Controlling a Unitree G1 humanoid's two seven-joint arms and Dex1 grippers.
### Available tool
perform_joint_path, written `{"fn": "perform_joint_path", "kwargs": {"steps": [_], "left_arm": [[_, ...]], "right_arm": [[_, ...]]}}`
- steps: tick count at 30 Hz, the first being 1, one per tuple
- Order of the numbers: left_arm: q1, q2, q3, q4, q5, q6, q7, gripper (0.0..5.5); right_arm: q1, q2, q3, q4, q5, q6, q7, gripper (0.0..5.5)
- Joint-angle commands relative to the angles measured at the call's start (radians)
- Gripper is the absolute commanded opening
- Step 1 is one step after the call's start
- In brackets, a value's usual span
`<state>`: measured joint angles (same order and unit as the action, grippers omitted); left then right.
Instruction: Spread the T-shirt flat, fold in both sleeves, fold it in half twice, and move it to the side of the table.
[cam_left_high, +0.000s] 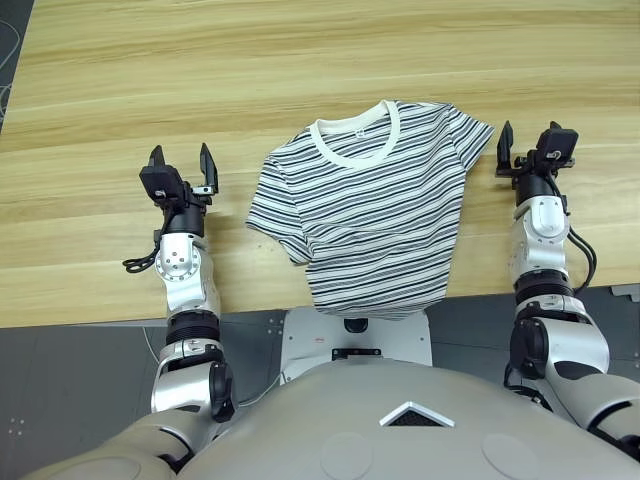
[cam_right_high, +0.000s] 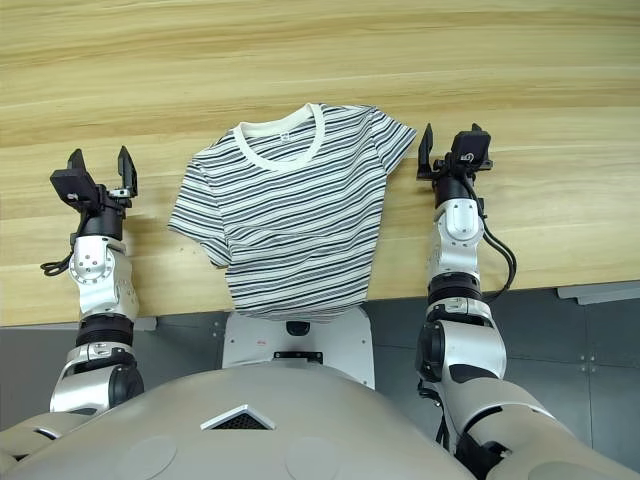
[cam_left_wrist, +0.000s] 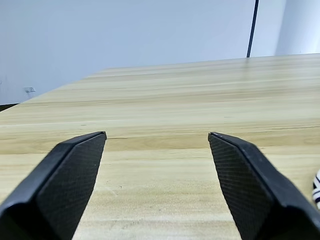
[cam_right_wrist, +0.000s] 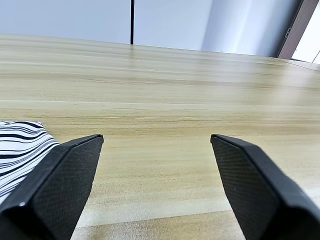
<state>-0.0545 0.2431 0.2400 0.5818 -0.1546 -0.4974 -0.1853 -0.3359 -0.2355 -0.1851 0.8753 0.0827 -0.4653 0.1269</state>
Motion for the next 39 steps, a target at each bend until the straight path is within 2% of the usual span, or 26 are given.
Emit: {"fn": "perform_joint_path", "kwargs": {"steps": [1,26,29,32,35,39], "left_arm": [[-0.015,0.007,0.004,0.005,-0.007,0.016,-0.011,3.80],[-0.008,0.006,0.004,-0.011,-0.023,0.025,-0.035,3.80],[-0.003,-0.023,0.017,-0.056,-0.152,0.171,-0.117,3.80],[0.015,-0.065,0.068,-0.213,-0.437,0.481,-0.192,3.80],[0.042,-0.070,0.093,-0.352,-0.582,0.673,-0.188,3.80],[0.084,-0.062,0.090,-0.494,-0.639,0.845,-0.121,3.80]], "right_arm": [[-0.017,0.006,-0.003,0.002,0.005,0.007,0.002,3.98],[-0.014,0.007,-0.004,-0.004,0.007,0.007,0.001,3.98],[-0.015,0.007,-0.003,-0.002,0.007,0.006,0.003,3.98],[-0.013,0.009,-0.002,-0.006,0.005,0.005,0.002,3.98],[-0.012,0.014,0.001,-0.012,0.002,0.003,-0.003,3.98],[-0.010,0.020,0.007,-0.021,-0.005,-0.001,-0.008,3.98]]}}
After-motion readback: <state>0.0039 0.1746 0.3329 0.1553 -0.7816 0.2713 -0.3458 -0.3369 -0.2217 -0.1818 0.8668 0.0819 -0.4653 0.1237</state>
